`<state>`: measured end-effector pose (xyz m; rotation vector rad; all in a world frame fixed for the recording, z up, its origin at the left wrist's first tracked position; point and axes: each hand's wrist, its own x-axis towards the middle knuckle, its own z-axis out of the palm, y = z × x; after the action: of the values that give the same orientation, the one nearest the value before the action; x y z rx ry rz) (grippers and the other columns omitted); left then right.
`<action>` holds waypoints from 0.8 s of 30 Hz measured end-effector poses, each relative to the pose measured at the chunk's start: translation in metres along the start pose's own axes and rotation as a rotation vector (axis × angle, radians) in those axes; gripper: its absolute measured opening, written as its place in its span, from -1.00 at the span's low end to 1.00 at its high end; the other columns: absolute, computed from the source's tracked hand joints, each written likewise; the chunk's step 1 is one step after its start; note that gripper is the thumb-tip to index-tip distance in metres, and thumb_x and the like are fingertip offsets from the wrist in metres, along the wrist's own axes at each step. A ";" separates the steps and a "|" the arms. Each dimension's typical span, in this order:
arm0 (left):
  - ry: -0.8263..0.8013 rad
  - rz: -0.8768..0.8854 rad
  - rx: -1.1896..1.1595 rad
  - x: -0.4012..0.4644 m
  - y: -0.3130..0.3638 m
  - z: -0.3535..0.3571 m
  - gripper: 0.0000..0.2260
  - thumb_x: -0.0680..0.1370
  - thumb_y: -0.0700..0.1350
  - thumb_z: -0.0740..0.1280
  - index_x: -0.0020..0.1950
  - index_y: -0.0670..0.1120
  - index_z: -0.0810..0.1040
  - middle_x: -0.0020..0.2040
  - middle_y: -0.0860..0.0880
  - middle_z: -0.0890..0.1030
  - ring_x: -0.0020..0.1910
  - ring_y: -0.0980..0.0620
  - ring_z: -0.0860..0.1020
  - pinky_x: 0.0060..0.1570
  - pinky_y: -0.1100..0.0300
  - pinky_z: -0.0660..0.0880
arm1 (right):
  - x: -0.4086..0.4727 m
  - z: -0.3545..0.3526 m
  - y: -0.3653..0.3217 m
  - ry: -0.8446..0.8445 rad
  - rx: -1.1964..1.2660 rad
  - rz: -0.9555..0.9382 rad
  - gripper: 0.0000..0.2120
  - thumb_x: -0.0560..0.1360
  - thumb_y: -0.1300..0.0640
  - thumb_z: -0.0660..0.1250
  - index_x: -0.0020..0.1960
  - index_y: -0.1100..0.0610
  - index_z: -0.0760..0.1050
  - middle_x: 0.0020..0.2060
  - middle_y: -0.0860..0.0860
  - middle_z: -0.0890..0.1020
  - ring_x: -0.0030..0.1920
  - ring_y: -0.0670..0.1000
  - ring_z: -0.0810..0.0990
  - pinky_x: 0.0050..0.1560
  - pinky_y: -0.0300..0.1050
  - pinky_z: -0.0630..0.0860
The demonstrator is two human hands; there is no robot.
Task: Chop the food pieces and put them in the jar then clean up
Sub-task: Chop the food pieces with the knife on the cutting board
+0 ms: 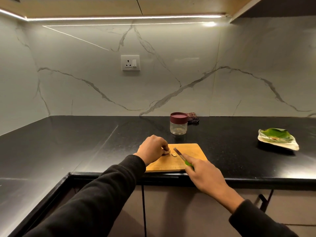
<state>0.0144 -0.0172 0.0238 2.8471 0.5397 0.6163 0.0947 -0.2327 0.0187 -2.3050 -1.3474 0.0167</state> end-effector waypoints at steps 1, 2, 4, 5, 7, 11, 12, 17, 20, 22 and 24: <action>0.002 -0.002 0.000 0.000 0.000 0.000 -0.85 0.56 -0.13 0.43 0.12 -0.05 0.68 0.04 0.05 0.68 -0.04 0.15 0.62 0.10 0.23 0.59 | 0.000 0.001 -0.001 -0.014 -0.014 -0.007 -0.51 0.67 -0.07 0.11 0.58 -0.25 0.15 -0.14 -0.10 0.56 -0.23 -0.12 0.49 -0.30 -0.19 0.39; 0.007 -0.001 0.005 0.000 -0.001 0.001 -0.86 0.56 -0.13 0.44 0.11 -0.04 0.68 0.03 0.06 0.68 -0.06 0.17 0.61 0.07 0.25 0.59 | 0.000 0.002 -0.002 -0.028 -0.027 -0.011 -0.51 0.67 -0.06 0.11 0.58 -0.27 0.14 -0.10 -0.08 0.58 -0.20 -0.10 0.51 -0.26 -0.16 0.44; 0.020 0.005 0.017 -0.001 -0.001 0.002 -0.87 0.55 -0.11 0.45 0.09 -0.02 0.69 0.02 0.08 0.68 -0.11 0.20 0.59 0.02 0.29 0.59 | -0.001 0.006 -0.003 -0.053 -0.065 -0.013 -0.49 0.66 -0.05 0.10 0.58 -0.28 0.12 -0.02 -0.02 0.62 -0.09 -0.03 0.56 -0.10 -0.05 0.54; 0.023 0.008 0.020 -0.001 -0.002 0.003 -0.88 0.55 -0.10 0.45 0.08 -0.01 0.69 0.01 0.08 0.68 -0.12 0.21 0.58 0.01 0.30 0.58 | -0.001 0.007 -0.003 -0.063 -0.085 -0.015 -0.49 0.66 -0.05 0.10 0.58 -0.29 0.10 0.00 -0.01 0.63 -0.06 0.00 0.57 -0.05 -0.02 0.55; 0.021 0.007 0.021 -0.001 -0.002 0.003 -0.88 0.55 -0.10 0.45 0.08 -0.01 0.69 0.02 0.09 0.68 -0.10 0.20 0.58 0.02 0.29 0.59 | -0.001 0.008 -0.002 -0.063 -0.112 -0.021 -0.49 0.66 -0.05 0.09 0.58 -0.29 0.08 0.00 0.00 0.63 -0.06 0.00 0.58 -0.04 -0.02 0.55; 0.017 0.008 0.010 -0.001 -0.002 0.003 -0.87 0.55 -0.09 0.45 0.10 -0.02 0.69 0.03 0.08 0.67 -0.08 0.19 0.58 0.03 0.29 0.57 | 0.001 0.006 0.004 -0.023 -0.117 -0.006 -0.50 0.67 -0.05 0.09 0.58 -0.27 0.10 -0.04 -0.03 0.61 -0.11 -0.03 0.54 -0.12 -0.08 0.50; 0.016 0.007 0.010 -0.001 -0.002 0.003 -0.86 0.55 -0.09 0.45 0.10 -0.02 0.69 0.03 0.08 0.67 -0.08 0.19 0.58 0.03 0.30 0.57 | 0.002 0.006 0.005 -0.015 -0.113 0.003 -0.50 0.67 -0.05 0.09 0.59 -0.26 0.11 -0.05 -0.05 0.60 -0.12 -0.04 0.52 -0.14 -0.09 0.48; 0.036 0.011 0.009 -0.001 -0.004 0.005 -0.87 0.55 -0.08 0.45 0.09 -0.01 0.68 0.02 0.08 0.67 -0.11 0.22 0.55 -0.02 0.37 0.51 | 0.001 0.008 0.003 0.044 -0.049 0.000 -0.51 0.68 -0.06 0.08 0.59 -0.22 0.12 -0.16 -0.08 0.59 -0.24 -0.11 0.51 -0.28 -0.19 0.41; 0.037 0.023 0.008 -0.001 -0.005 0.004 -0.88 0.55 -0.08 0.45 0.08 0.01 0.69 0.02 0.10 0.68 -0.11 0.22 0.56 0.00 0.35 0.54 | 0.002 0.010 -0.001 0.036 -0.063 -0.006 -0.50 0.68 -0.07 0.09 0.60 -0.22 0.09 -0.15 -0.07 0.59 -0.22 -0.09 0.53 -0.29 -0.20 0.41; 0.031 0.031 0.021 -0.002 -0.007 0.004 -0.89 0.55 -0.10 0.45 0.06 0.03 0.69 0.02 0.10 0.67 -0.09 0.20 0.58 0.04 0.26 0.59 | 0.003 0.012 -0.004 0.000 -0.103 -0.003 -0.48 0.68 -0.06 0.08 0.61 -0.22 0.06 -0.14 -0.06 0.56 -0.18 -0.07 0.52 -0.28 -0.17 0.38; 0.026 0.048 0.041 -0.002 -0.008 0.003 -0.90 0.55 -0.10 0.45 0.05 0.05 0.69 0.04 0.10 0.67 -0.06 0.18 0.59 0.05 0.20 0.61 | 0.005 0.013 -0.004 -0.007 -0.116 0.000 -0.48 0.68 -0.06 0.08 0.61 -0.22 0.07 -0.15 -0.07 0.55 -0.18 -0.07 0.52 -0.27 -0.18 0.39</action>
<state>0.0116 -0.0105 0.0183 2.9016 0.4950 0.6592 0.0905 -0.2216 0.0098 -2.4026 -1.3855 -0.0553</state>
